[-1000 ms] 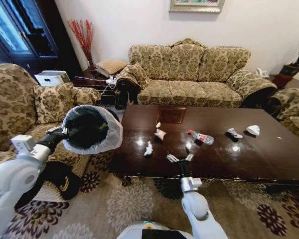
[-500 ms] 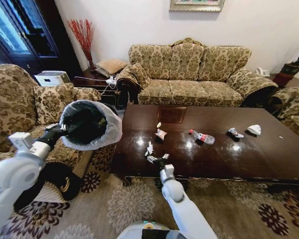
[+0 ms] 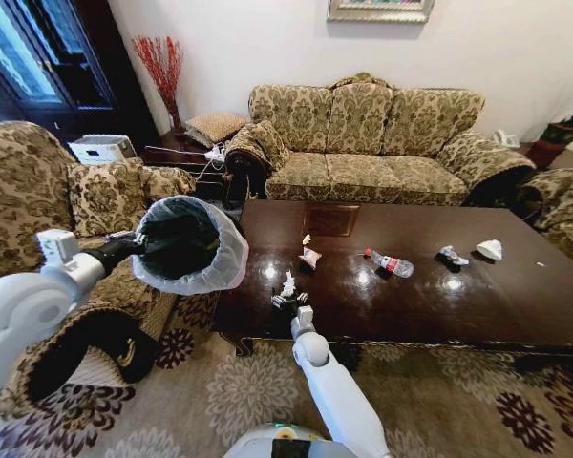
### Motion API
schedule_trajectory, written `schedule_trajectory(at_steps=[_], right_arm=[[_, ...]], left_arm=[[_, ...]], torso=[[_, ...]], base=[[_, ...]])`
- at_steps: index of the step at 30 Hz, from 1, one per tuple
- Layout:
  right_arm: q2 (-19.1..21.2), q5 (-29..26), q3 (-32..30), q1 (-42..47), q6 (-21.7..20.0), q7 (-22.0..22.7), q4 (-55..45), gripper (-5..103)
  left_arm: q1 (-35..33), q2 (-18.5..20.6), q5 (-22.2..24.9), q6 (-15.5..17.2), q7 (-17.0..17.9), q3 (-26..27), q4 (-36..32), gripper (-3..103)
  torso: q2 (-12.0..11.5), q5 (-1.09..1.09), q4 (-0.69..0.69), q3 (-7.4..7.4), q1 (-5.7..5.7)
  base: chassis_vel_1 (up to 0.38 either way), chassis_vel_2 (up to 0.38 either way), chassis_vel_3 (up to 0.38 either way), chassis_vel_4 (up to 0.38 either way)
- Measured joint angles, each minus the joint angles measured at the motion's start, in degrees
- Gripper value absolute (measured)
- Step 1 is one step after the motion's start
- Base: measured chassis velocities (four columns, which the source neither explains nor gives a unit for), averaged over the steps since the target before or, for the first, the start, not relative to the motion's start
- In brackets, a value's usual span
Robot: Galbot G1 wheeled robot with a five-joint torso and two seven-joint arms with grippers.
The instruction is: Move to the front of the table and place the trash on the table into the trash bin.
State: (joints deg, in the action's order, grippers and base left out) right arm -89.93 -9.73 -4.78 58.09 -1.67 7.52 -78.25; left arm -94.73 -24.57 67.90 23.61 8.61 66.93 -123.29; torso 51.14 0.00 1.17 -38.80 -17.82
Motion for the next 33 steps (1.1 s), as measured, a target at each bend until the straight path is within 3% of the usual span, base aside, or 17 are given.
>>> schedule_trajectory(at_steps=[19,33], right_arm=[[0.5,0.0,-0.3,0.0,0.4,-1.5,0.1,41],[2.4,-1.6,-2.3,2.8,-0.3,-1.0,-5.6,2]], left_arm=[[-0.5,4.4,3.3,0.9,1.0,-0.6,0.8,0],[-0.8,8.3,5.8,1.2,1.6,-1.2,3.3,0]], torso=[[0.0,0.0,0.0,0.0,0.0],[0.0,0.01,0.0,0.0,0.0]], base=[[0.0,0.0,0.0,0.0],[0.0,0.0,0.0,0.0]])
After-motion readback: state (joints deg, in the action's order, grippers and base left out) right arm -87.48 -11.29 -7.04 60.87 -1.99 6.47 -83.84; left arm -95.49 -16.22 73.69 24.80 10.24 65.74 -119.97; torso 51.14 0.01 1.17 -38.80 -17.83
